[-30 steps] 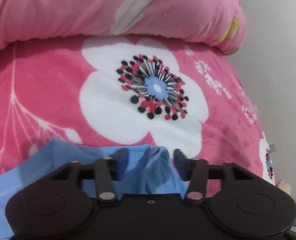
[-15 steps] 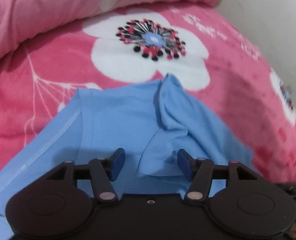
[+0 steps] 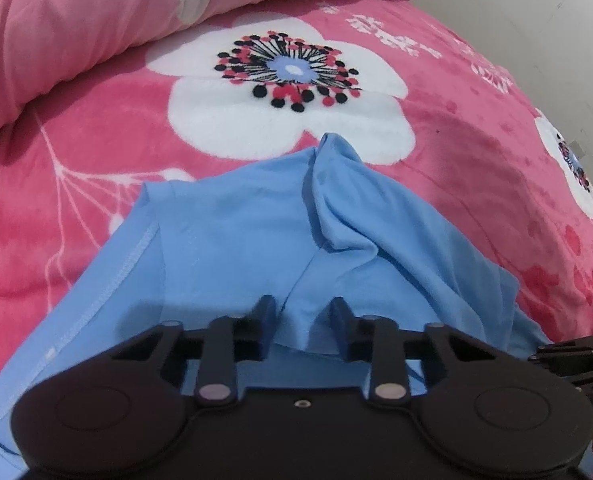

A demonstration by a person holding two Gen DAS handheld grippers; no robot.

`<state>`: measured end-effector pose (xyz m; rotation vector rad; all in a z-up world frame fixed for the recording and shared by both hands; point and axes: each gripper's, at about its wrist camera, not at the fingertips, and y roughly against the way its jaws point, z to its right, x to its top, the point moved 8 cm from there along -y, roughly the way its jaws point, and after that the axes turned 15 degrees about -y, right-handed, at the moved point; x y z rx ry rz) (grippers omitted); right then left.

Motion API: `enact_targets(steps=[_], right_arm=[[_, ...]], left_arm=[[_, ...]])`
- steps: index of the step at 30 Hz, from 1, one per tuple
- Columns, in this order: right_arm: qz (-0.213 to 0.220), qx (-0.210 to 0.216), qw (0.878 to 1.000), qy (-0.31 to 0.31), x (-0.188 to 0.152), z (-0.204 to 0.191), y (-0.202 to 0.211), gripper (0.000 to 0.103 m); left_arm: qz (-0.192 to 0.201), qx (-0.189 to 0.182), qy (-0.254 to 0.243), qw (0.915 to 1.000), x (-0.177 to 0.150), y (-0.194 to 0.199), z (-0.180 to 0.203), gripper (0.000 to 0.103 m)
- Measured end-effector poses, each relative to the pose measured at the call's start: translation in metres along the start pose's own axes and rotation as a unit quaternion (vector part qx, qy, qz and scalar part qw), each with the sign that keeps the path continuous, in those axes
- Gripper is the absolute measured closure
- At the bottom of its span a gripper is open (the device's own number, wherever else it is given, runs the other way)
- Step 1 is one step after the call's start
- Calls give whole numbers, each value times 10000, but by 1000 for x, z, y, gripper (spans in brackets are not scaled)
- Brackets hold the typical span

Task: Fold clothes

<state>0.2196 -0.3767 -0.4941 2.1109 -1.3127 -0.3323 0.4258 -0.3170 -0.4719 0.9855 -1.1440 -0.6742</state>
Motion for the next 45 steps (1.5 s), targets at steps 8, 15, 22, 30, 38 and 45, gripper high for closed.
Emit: enact_targets(steps=[8, 15, 22, 30, 38, 45], right_arm=[[7, 240, 9997, 106, -1, -12, 7, 99], [-86, 514, 9985, 178, -5, -34, 12, 99], [-325, 405, 9986, -8, -15, -25, -1, 99], [-460, 164, 9987, -141, -21, -7, -8, 99], [-619, 119, 9974, -357, -27, -1, -6, 91], [-422, -45, 9968, 679, -33, -9, 23, 75]], left_arm=[[133, -270, 288, 9991, 3, 21, -2, 99], [181, -280, 354, 9988, 5, 51, -7, 99], [-327, -137, 436, 9984, -21, 33, -14, 99], [-503, 61, 412, 9979, -37, 23, -21, 95], [-424, 523, 501, 9965, -37, 34, -37, 85], [36, 1033, 844, 9911, -34, 62, -50, 82]])
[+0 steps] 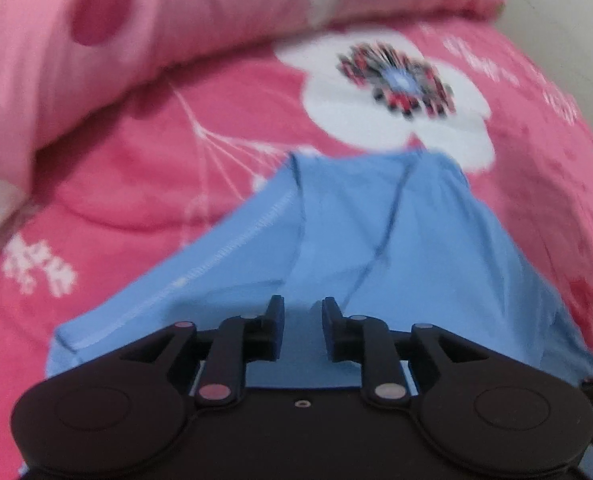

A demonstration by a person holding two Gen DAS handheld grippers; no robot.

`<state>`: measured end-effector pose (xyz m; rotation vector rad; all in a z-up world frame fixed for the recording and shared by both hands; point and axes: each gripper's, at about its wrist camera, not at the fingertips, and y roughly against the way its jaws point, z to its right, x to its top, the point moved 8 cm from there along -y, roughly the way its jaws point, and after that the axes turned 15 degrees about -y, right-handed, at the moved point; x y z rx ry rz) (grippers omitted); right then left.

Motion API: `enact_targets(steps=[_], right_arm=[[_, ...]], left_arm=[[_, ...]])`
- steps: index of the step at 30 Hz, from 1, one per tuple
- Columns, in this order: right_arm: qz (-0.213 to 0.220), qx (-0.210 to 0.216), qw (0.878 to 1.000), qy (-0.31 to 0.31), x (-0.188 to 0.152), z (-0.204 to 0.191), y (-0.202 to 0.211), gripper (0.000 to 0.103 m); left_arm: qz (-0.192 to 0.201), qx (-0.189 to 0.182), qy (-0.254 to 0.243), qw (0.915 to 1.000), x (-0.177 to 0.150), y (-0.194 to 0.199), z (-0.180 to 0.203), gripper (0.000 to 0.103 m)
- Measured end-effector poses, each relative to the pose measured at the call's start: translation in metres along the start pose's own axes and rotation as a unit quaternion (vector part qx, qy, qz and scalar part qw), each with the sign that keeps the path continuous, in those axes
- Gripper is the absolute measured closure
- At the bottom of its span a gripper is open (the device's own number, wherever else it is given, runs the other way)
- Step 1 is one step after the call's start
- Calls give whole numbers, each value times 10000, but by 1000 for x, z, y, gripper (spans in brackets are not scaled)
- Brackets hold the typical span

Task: Fold clothes

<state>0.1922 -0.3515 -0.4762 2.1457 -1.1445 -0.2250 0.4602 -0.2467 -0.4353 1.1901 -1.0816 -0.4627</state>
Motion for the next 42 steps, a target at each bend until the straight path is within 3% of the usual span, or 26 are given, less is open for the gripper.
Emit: enact_targets(steps=[4, 8, 11, 14, 16, 20, 23, 29, 32, 37, 42], right_arm=[[431, -168, 9942, 971, 9, -19, 20, 75], [682, -336, 9778, 1952, 22, -41, 17, 75], [578, -482, 9644, 2534, 25, -51, -8, 75], [320, -634, 9492, 3066, 15, -54, -33, 75], [89, -642, 9396, 3361, 2, -53, -40, 75], [-432, -416, 9184, 3911, -21, -53, -34, 75], [-251, -319, 9110, 4104, 0, -58, -16, 76], [577, -590, 9118, 4022, 86, -70, -8, 75], [675, -516, 9248, 3709, 91, -70, 0, 75], [282, -570, 9428, 3272, 43, -39, 5, 75], [-69, -455, 9521, 3024, 7, -18, -5, 75]], left_arm=[[491, 419, 358, 9973, 4, 23, -9, 81], [850, 26, 266, 9960, 10, 28, 25, 78], [759, -319, 75, 9966, 4, 10, 59, 77], [561, -342, -136, 9977, -8, -16, 81, 77], [518, -206, -175, 9983, -13, -26, 82, 77], [723, -272, 229, 9967, -18, -27, 69, 78], [814, -170, 207, 9963, -17, -21, 69, 77], [1223, -118, 295, 9920, 6, -7, 68, 75], [1343, -174, 325, 9903, 26, -14, 65, 73], [1400, -309, 326, 9891, 62, -32, 62, 73], [1178, -250, -2, 9927, 73, -54, 69, 73]])
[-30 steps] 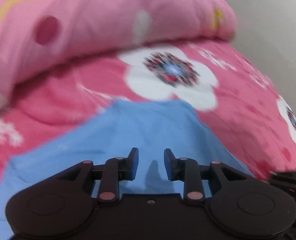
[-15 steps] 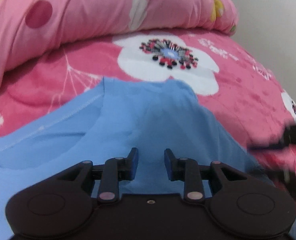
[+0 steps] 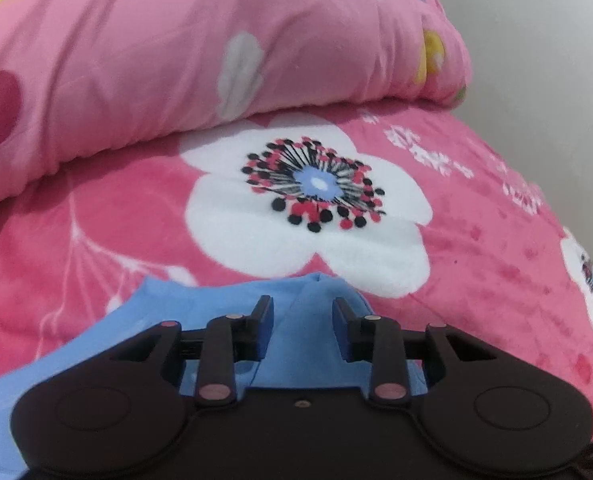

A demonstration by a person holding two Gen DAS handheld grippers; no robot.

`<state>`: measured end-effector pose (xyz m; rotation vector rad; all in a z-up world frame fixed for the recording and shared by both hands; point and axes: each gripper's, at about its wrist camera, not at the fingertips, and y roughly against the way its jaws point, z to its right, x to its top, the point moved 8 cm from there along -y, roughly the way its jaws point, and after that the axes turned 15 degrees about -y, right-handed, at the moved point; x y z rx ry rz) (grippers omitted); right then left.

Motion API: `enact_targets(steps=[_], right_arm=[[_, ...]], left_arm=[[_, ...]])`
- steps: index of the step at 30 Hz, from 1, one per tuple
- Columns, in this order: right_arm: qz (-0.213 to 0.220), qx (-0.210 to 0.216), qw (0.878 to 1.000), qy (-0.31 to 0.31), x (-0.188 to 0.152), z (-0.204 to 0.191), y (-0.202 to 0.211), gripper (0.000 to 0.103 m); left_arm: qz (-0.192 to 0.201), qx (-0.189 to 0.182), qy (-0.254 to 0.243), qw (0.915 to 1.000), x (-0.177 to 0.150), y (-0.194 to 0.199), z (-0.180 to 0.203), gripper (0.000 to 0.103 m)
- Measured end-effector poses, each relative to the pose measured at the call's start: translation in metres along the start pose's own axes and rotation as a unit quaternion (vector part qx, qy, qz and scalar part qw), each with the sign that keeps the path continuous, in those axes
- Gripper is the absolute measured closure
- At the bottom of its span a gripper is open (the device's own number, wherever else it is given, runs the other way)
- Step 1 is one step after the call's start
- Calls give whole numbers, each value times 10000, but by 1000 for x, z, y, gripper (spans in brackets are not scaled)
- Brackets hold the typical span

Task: Fold clothes

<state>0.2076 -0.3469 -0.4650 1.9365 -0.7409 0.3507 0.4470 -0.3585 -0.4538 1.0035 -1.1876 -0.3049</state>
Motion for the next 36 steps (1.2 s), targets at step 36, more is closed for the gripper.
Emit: enact_targets(steps=[36], right_arm=[[1735, -774, 9746, -1186, 31, 65, 51, 59]], left_arm=[[560, 728, 267, 9954, 1, 31, -9, 65]])
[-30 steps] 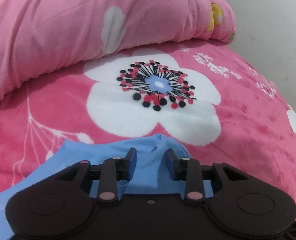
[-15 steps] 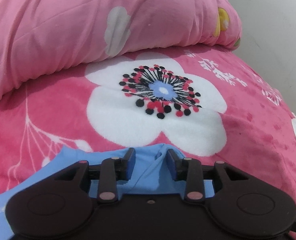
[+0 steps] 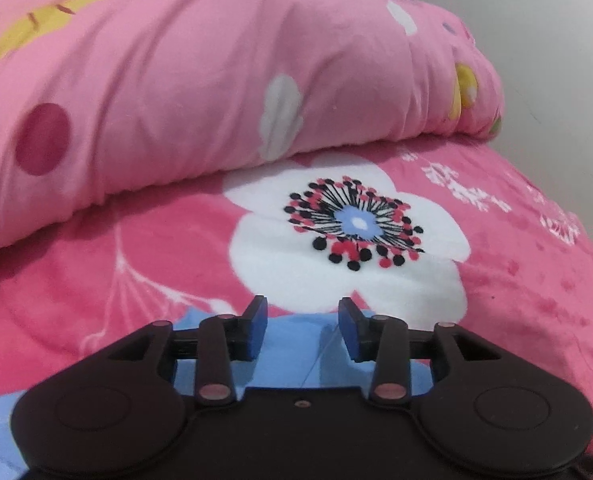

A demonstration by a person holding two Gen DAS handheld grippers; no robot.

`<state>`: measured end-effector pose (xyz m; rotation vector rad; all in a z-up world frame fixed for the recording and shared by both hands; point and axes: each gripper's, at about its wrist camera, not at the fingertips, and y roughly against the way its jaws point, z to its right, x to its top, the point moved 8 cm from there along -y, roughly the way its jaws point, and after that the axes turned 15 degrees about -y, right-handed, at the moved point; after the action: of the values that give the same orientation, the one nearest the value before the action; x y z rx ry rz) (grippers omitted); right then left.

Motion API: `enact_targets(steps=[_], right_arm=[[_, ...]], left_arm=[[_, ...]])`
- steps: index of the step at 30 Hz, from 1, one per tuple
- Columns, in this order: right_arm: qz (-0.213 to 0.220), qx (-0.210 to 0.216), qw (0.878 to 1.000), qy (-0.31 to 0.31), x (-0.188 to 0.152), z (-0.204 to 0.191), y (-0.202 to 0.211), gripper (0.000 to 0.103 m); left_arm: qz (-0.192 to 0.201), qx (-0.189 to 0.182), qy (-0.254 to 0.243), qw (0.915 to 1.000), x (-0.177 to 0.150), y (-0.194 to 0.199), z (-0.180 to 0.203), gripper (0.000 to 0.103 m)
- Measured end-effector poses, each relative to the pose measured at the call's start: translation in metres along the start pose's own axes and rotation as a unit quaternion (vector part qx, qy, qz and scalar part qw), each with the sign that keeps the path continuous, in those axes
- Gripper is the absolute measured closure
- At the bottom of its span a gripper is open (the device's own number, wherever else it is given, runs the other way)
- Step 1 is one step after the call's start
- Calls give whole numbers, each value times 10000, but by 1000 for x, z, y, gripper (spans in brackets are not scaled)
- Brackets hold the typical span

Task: Fold clothes

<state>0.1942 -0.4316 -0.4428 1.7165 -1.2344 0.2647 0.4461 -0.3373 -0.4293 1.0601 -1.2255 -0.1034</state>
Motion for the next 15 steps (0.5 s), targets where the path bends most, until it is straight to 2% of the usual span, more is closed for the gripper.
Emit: enact_targets(steps=[4, 8, 11, 15], right_arm=[[193, 75, 9954, 938, 41, -7, -14, 59], [232, 324, 9832, 1782, 76, -25, -52, 59], [-40, 654, 9697, 2355, 85, -43, -87, 60], [-600, 970, 9435, 3110, 75, -59, -126, 67]], left_arm=[[-185, -310, -439, 9984, -18, 16, 29, 65], [-444, -643, -961, 9923, -45, 23, 61, 65], [-668, -809, -1323, 9857, -69, 26, 79, 65], [-656, -804, -1709, 9798, -83, 32, 86, 65]])
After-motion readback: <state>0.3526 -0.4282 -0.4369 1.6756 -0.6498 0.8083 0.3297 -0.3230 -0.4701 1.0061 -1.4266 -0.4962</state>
